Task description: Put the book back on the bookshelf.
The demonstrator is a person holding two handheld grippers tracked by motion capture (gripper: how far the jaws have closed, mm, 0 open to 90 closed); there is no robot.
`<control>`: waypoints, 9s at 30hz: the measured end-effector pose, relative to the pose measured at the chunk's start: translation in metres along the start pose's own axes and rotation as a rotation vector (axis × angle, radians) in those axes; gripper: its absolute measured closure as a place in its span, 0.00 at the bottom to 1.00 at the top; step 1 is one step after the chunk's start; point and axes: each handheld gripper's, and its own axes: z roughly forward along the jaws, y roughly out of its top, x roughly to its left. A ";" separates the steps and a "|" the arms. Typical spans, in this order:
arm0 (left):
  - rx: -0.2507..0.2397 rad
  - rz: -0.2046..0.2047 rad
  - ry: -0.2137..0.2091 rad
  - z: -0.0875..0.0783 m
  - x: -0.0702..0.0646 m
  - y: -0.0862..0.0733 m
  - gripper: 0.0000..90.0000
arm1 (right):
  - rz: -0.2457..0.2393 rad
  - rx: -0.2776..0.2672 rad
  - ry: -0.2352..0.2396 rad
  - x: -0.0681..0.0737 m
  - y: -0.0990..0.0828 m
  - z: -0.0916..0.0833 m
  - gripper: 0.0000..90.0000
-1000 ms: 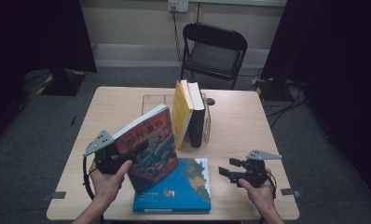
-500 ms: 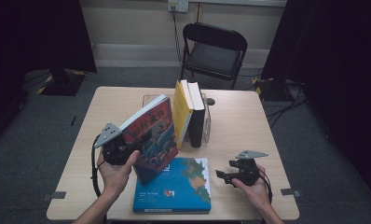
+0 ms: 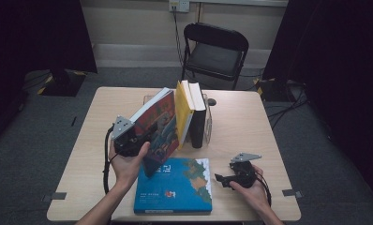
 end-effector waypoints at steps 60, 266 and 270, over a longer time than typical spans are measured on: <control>-0.115 0.028 0.211 0.107 -0.013 -0.005 0.83 | -0.082 -0.055 -0.054 0.009 -0.007 0.006 0.18; 0.734 -0.025 0.217 0.164 -0.013 0.153 0.21 | -0.132 -0.054 0.001 0.015 -0.008 0.006 0.18; 0.753 -0.021 0.226 0.169 -0.013 0.148 0.21 | -0.133 -0.054 0.004 0.015 -0.008 0.006 0.18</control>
